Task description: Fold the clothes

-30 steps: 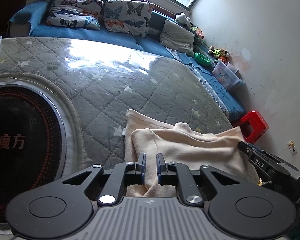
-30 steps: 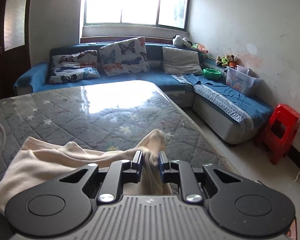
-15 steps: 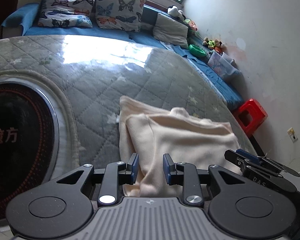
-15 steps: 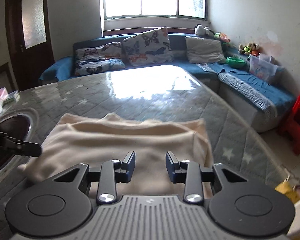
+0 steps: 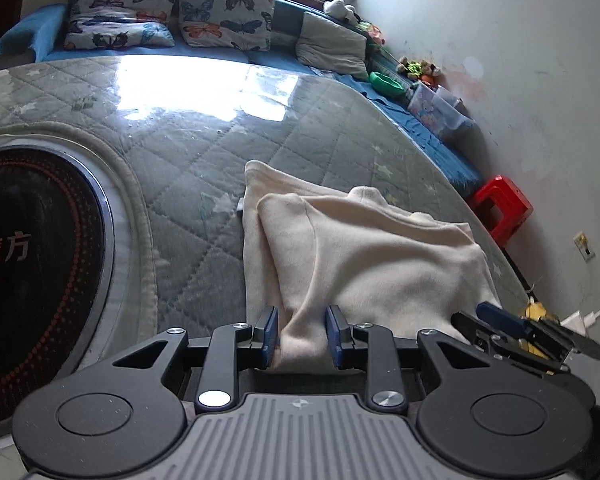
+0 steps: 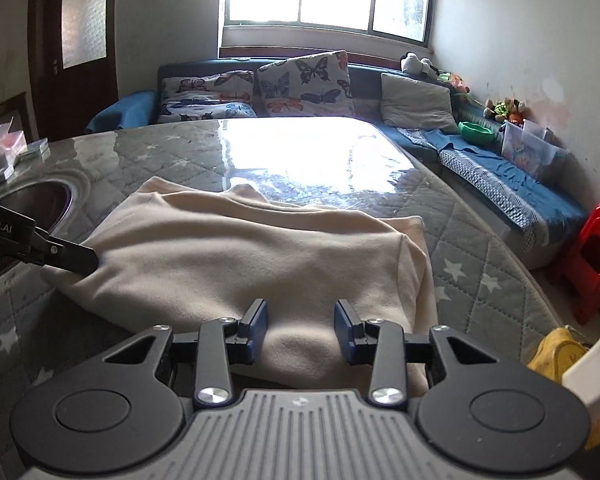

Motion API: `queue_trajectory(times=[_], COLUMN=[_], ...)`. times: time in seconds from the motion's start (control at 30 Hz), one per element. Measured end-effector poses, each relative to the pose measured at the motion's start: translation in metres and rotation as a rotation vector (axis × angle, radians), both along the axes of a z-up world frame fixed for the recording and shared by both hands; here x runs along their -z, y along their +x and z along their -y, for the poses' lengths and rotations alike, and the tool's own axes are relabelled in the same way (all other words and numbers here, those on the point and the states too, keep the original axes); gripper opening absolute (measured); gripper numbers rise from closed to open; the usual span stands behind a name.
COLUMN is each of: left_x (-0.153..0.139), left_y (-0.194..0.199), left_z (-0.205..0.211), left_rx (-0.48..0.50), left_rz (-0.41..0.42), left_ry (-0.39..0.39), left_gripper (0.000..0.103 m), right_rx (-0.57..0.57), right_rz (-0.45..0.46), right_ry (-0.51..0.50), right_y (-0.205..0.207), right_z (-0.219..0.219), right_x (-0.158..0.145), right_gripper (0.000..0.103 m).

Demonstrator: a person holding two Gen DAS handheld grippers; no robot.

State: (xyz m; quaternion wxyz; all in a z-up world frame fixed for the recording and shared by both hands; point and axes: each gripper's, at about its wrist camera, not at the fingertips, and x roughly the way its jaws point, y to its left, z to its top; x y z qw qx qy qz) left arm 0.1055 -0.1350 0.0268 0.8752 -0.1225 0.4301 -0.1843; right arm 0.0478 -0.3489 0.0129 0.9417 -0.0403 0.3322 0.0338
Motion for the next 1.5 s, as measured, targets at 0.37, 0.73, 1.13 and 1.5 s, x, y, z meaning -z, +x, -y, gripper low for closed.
queue_trajectory(times=[0.37,0.73,1.13,1.5], left_x=[0.0,-0.014,-0.024,-0.012], left_y=[-0.019,-0.03,-0.015,-0.007], left_z=[0.0,-0.002,0.026,0.028], left_rx=[0.062,0.082,0.135,0.138], left_rz=[0.011,0.045,0.115,0.101], left_ry=[0.022,0.062,0.075,0.082], left_gripper=[0.029,0.029,0.028,0.029], right_rx=[-0.008,-0.06,-0.007,0.036], right_rz=[-0.008,0.006,-0.072,-0.072], right_ry=[-0.027,0.042,0.095,0.115], right_y=[-0.012,0.015,0.081,0.106], right_z=[-0.007,-0.013,-0.012,-0.013], right_x=[-0.01,-0.04,-0.019,0.0], right_gripper=[0.037,0.036,0.035,0.036])
